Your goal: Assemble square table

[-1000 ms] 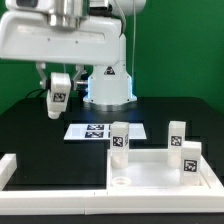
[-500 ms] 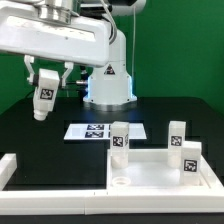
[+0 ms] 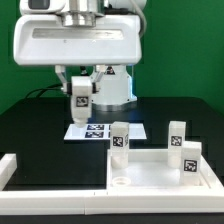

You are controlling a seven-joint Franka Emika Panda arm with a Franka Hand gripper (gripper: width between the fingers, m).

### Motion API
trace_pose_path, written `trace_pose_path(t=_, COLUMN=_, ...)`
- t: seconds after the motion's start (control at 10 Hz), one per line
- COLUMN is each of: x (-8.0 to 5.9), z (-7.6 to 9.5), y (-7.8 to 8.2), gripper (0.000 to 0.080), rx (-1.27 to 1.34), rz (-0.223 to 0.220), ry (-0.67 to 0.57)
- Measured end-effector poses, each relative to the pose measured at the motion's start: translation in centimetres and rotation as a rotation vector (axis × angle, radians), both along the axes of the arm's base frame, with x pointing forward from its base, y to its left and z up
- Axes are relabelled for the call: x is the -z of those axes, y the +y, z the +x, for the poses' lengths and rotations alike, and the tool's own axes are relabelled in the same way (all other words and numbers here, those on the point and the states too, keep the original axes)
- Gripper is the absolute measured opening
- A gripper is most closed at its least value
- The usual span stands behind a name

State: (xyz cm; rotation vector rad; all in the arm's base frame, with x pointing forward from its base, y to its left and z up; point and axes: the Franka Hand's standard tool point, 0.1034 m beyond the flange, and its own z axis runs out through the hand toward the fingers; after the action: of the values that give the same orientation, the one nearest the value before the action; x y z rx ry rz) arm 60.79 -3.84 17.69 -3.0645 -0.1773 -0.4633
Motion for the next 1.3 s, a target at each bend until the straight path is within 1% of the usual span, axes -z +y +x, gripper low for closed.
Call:
trace_pose_path(t=0.1, x=-0.8, z=1.9, y=2.0, gripper=0.0290, rx=0.038, rz=0.012, ry=-0.043)
trace_pose_path(t=0.2, x=-1.3, z=3.1, y=2.4, gripper=0.0290, rx=0.099, rz=0.023, ry=-0.076)
trace_pose_path(t=0.3, x=-1.1, z=2.9, y=2.0, gripper=0.0290, rx=0.094, rz=0.018, ry=-0.072)
trace_pose_path(t=0.6, x=-0.9, z=2.7, y=1.9, gripper=0.0290, rx=0.102, rz=0.018, ry=-0.071)
trace_pose_path(t=0.7, x=-0.5, z=2.3, y=0.9, gripper=0.0290, rx=0.112, rz=-0.029, ry=-0.151)
trace_pose_path(t=0.8, x=1.4, z=0.9, y=1.3, gripper=0.0290, rx=0.151, rz=-0.074, ry=-0.222)
trace_pose_path(t=0.9, x=2.9, z=0.7, y=1.8, gripper=0.0290, rx=0.155, rz=-0.098, ry=-0.249)
trace_pose_path(t=1.0, x=3.7, z=1.1, y=1.2, gripper=0.0290, rx=0.162, rz=-0.130, ry=-0.290)
trace_pose_path(t=1.1, x=4.6, z=1.1, y=1.1, gripper=0.0290, rx=0.161, rz=-0.142, ry=-0.309)
trace_pose_path(t=1.2, x=5.5, z=0.9, y=2.0, gripper=0.0290, rx=0.155, rz=-0.129, ry=-0.296)
trace_pose_path(t=1.3, x=5.8, z=1.0, y=2.8, gripper=0.0290, rx=0.148, rz=-0.122, ry=-0.292)
